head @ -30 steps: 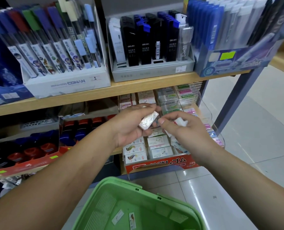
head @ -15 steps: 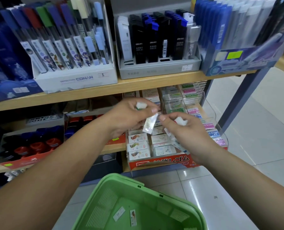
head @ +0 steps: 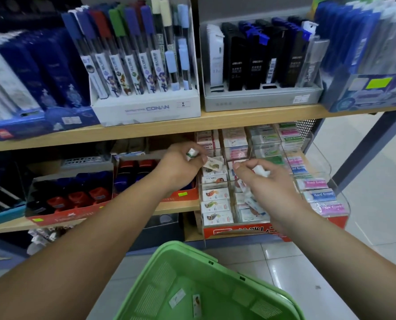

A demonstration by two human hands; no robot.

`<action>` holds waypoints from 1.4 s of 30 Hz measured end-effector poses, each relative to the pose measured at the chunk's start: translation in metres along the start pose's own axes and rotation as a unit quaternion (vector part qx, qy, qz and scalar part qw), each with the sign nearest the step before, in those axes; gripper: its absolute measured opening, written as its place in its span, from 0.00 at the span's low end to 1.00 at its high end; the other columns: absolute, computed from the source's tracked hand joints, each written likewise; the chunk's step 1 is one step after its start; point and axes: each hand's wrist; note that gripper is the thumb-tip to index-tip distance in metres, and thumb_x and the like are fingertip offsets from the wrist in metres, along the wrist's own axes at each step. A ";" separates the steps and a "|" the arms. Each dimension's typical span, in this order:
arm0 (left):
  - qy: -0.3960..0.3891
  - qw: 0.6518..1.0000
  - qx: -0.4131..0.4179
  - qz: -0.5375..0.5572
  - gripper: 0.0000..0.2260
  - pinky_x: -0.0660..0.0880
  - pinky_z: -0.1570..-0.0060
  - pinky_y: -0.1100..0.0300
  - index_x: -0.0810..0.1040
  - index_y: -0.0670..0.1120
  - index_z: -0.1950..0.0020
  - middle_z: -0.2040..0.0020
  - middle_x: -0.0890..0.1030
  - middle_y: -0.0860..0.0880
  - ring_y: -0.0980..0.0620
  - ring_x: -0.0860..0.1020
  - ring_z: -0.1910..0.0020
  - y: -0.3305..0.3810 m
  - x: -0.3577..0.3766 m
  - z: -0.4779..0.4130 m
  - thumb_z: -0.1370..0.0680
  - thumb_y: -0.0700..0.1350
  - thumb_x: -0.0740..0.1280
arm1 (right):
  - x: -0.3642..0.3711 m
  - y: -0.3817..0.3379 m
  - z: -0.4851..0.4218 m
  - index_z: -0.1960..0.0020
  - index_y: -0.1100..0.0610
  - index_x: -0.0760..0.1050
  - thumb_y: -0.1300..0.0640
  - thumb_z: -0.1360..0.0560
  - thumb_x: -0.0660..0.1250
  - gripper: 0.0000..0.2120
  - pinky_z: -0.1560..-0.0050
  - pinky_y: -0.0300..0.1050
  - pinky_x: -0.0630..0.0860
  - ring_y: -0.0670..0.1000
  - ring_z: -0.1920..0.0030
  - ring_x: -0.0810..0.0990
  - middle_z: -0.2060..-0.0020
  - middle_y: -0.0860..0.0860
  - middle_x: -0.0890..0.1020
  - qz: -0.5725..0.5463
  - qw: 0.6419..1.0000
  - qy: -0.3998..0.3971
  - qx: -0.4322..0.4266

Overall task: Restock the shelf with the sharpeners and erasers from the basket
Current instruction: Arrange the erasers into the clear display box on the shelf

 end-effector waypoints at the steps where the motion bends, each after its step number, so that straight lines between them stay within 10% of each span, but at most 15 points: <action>1: -0.001 1.000 -0.004 0.002 0.06 0.78 0.55 0.66 0.81 0.55 0.43 0.42 0.82 0.53 0.56 0.80 0.47 0.001 0.000 -0.001 0.18 0.46 0.70 | 0.001 -0.001 0.000 0.51 0.57 0.84 0.51 0.22 0.75 0.08 0.63 0.32 0.73 0.36 0.64 0.80 0.56 0.47 0.87 0.001 1.000 0.001 0.002; 7: -0.079 0.996 0.038 0.027 0.03 0.69 0.73 0.73 0.84 0.52 0.48 0.70 0.81 0.62 0.66 0.76 0.72 0.015 -0.013 -0.001 0.21 0.46 0.74 | 0.003 -0.007 0.004 0.41 0.45 0.83 0.49 0.21 0.74 0.09 0.63 0.33 0.80 0.31 0.53 0.78 0.56 0.44 0.84 0.043 0.998 -0.032 -0.032; 10: -0.086 0.993 0.046 0.065 0.05 0.67 0.75 0.71 0.84 0.48 0.45 0.75 0.76 0.62 0.64 0.72 0.77 0.020 -0.009 0.006 0.20 0.45 0.73 | 0.010 -0.010 0.006 0.50 0.44 0.85 0.48 0.22 0.75 0.02 0.53 0.61 0.82 0.51 0.64 0.79 0.49 0.62 0.86 0.089 0.995 -0.041 -0.025; 14: -0.115 0.985 -0.008 0.131 0.12 0.66 0.75 0.62 0.83 0.42 0.44 0.72 0.76 0.56 0.60 0.69 0.76 0.012 -0.003 0.010 0.22 0.48 0.75 | 0.012 -0.005 0.002 0.51 0.46 0.84 0.49 0.22 0.75 0.02 0.56 0.36 0.70 0.46 0.39 0.77 0.41 0.43 0.82 0.012 1.000 -0.011 -0.007; 19: -0.112 0.985 -0.012 0.133 0.06 0.69 0.73 0.64 0.80 0.47 0.43 0.70 0.77 0.57 0.58 0.72 0.72 0.014 -0.003 0.013 0.18 0.47 0.70 | 0.012 0.002 -0.003 0.48 0.44 0.84 0.46 0.23 0.76 0.06 0.51 0.40 0.72 0.47 0.37 0.78 0.40 0.44 0.83 -0.018 1.000 -0.001 -0.001; 24: -0.085 0.990 0.050 -0.102 0.09 0.76 0.38 0.55 0.82 0.57 0.39 0.34 0.79 0.54 0.52 0.76 0.35 -0.004 -0.003 0.001 0.18 0.48 0.70 | 0.007 0.000 -0.003 0.51 0.53 0.84 0.49 0.22 0.75 0.07 0.54 0.42 0.73 0.47 0.45 0.83 0.51 0.48 0.88 -0.010 1.000 0.017 0.013; 32: -0.084 0.971 0.097 -0.201 0.09 0.76 0.37 0.53 0.85 0.54 0.41 0.38 0.78 0.54 0.53 0.77 0.39 -0.014 0.007 -0.004 0.20 0.52 0.72 | -0.001 0.000 -0.001 0.51 0.53 0.85 0.51 0.23 0.75 0.05 0.52 0.45 0.78 0.49 0.48 0.84 0.56 0.49 0.88 -0.007 0.999 0.032 0.023; 42: -0.161 0.955 -0.056 0.243 0.16 0.76 0.39 0.50 0.87 0.47 0.42 0.38 0.84 0.50 0.47 0.81 0.38 0.017 -0.003 0.016 0.16 0.48 0.59 | -0.002 -0.005 0.006 0.54 0.53 0.84 0.48 0.23 0.76 0.09 0.43 0.47 0.79 0.49 0.45 0.84 0.54 0.48 0.88 0.039 0.998 -0.047 0.008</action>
Point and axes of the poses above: each hand's wrist, its own z-axis away from the middle knuckle, its own x-axis out of the palm, y = z × x
